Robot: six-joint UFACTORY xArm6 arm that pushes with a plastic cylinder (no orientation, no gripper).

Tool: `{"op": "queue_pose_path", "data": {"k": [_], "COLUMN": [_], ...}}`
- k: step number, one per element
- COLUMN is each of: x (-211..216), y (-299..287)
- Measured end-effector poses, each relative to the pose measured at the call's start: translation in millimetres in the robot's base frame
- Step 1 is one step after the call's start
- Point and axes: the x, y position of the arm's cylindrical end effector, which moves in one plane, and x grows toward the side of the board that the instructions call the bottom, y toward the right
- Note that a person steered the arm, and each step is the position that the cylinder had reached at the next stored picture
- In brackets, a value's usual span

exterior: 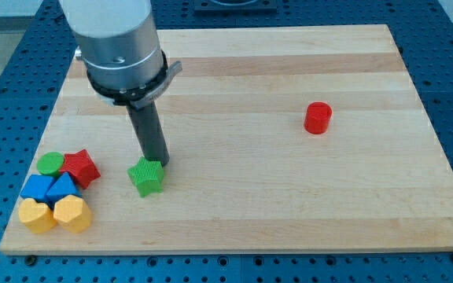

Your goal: Push the green star towards group of blocks

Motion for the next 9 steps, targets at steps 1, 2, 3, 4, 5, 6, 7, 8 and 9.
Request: {"op": "queue_pose_path", "data": {"k": [1, 2, 3, 4, 5, 6, 7, 8, 9], "x": [3, -18, -20, -8, 14, 18, 18, 18, 18], "y": [0, 14, 43, 61, 60, 36, 6, 0, 1]}}
